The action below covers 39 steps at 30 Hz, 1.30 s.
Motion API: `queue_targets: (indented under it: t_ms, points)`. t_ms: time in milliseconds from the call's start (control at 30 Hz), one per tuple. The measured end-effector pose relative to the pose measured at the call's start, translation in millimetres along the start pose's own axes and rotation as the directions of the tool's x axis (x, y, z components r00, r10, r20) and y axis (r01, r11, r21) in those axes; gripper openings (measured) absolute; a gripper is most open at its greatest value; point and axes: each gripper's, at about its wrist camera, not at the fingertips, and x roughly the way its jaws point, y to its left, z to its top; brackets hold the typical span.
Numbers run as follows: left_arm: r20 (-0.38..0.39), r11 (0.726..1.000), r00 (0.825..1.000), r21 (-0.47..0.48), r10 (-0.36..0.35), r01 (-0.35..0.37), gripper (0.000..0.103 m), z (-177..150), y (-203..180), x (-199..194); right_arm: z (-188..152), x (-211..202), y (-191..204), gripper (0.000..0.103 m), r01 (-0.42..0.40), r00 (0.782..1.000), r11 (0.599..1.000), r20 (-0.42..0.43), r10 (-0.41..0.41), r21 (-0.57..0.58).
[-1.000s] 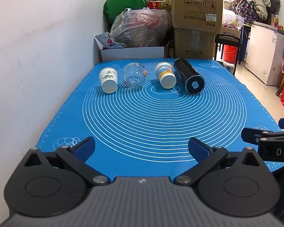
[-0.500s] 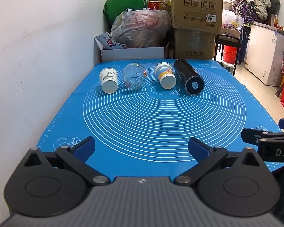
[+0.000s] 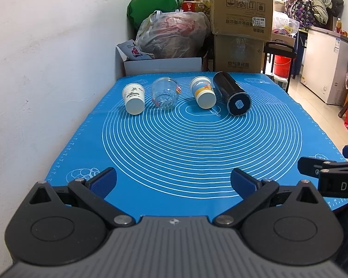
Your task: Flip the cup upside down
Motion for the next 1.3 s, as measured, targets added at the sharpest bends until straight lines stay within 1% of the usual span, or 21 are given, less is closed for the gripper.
queue_targets:
  t_ms: [1300]
  points:
    - [0.001, 1.0, 1.0, -0.005, 0.002, -0.002, 0.103, 0.8, -0.6, 1.5, -0.7, 0.4, -0.9, 0.103, -0.001, 1.0, 1.0, -0.003, 0.001, 0.002]
